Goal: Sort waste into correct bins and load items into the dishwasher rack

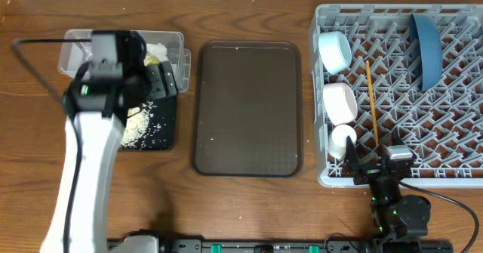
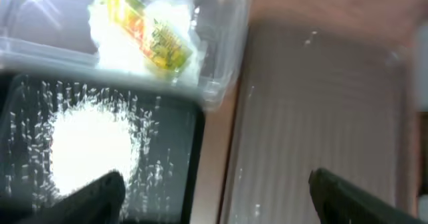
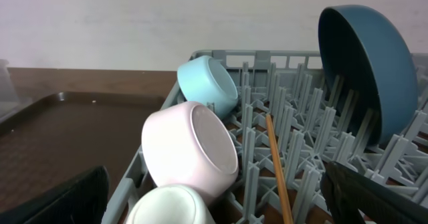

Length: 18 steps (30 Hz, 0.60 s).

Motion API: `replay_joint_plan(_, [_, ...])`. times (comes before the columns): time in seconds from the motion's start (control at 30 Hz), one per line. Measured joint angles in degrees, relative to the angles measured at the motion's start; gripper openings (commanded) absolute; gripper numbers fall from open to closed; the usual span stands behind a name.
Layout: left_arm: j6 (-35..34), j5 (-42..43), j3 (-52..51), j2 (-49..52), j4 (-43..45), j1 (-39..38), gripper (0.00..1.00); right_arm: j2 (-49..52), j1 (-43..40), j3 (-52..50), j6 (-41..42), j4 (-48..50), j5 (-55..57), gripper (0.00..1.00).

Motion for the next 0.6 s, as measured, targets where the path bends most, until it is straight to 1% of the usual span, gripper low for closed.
replay_joint_plan(0.17, [4.7,2.5,-15.7,-15.0,19.0,-0.3,0.90,-0.1,0.0,0.0,0.0,0.0,0.0,0.99])
replay_joint_plan(0.3, [6.2,2.9,-31.0,-27.7,30.4,-0.3,0.90,-0.1,0.0,0.0,0.0,0.0,0.1,0.99])
replay_joint_plan(0.43, [6.6,2.9,-45.3,-40.7,37.4,-0.3,0.90,-0.1,0.0,0.0,0.0,0.0,0.1,0.99])
replay_joint_plan(0.6, [7.0,2.9,-59.0,-54.5,41.6,-0.3,0.90,-0.1,0.0,0.0,0.0,0.0,0.2,0.99])
